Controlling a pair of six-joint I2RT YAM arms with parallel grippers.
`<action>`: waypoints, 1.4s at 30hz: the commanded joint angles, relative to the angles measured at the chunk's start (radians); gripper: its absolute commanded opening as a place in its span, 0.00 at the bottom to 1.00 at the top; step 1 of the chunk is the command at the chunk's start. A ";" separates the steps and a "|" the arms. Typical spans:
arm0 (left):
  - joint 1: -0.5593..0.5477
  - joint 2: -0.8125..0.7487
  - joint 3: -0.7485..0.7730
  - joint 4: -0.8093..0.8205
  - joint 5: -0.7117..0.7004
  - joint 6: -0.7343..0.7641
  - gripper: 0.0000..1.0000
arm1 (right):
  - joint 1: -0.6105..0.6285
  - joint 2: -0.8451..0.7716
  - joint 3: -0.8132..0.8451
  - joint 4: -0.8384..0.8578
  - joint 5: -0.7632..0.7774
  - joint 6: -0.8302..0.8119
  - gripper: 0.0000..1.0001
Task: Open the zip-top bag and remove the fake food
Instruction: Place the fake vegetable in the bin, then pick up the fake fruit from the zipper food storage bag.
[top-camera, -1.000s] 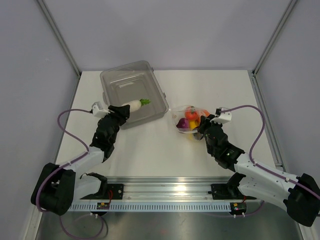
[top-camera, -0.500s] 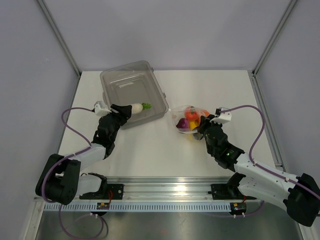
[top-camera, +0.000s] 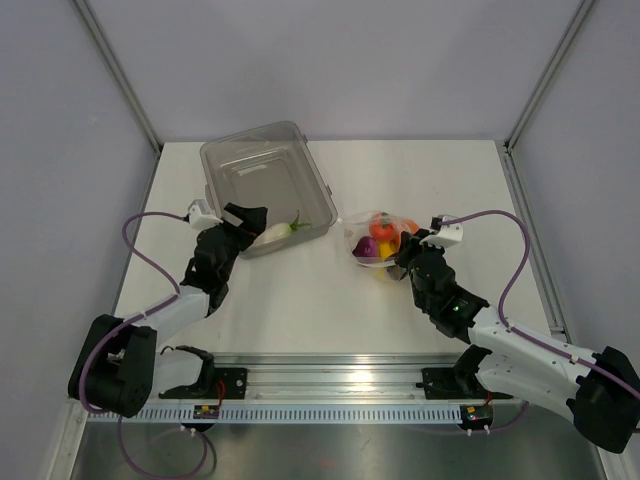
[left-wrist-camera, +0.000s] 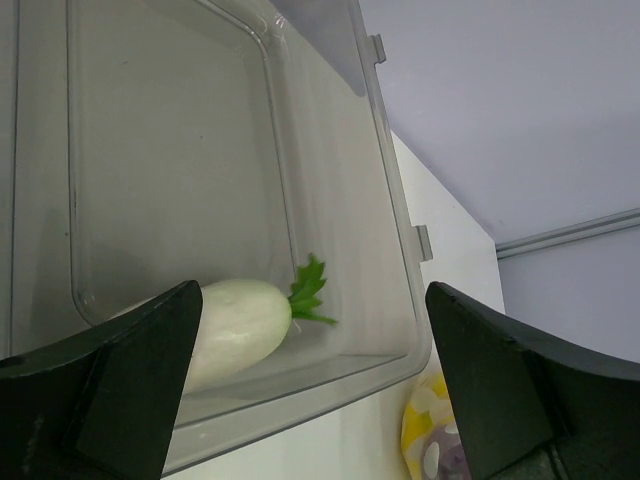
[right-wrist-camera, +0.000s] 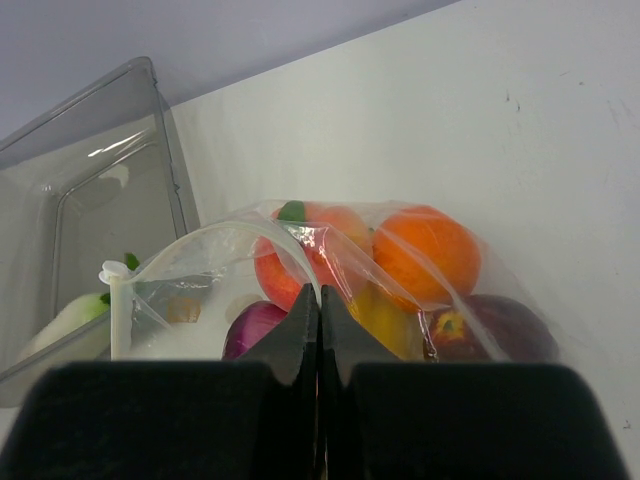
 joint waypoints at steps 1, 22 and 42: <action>-0.006 -0.046 0.044 0.003 0.028 0.028 0.97 | 0.001 -0.009 0.044 0.001 0.017 0.007 0.00; -0.510 -0.056 0.232 -0.011 -0.047 0.549 0.84 | 0.002 -0.019 0.122 -0.105 -0.102 -0.028 0.00; -0.685 0.194 0.413 -0.062 -0.006 0.726 0.81 | 0.024 -0.041 0.133 -0.104 -0.151 -0.052 0.00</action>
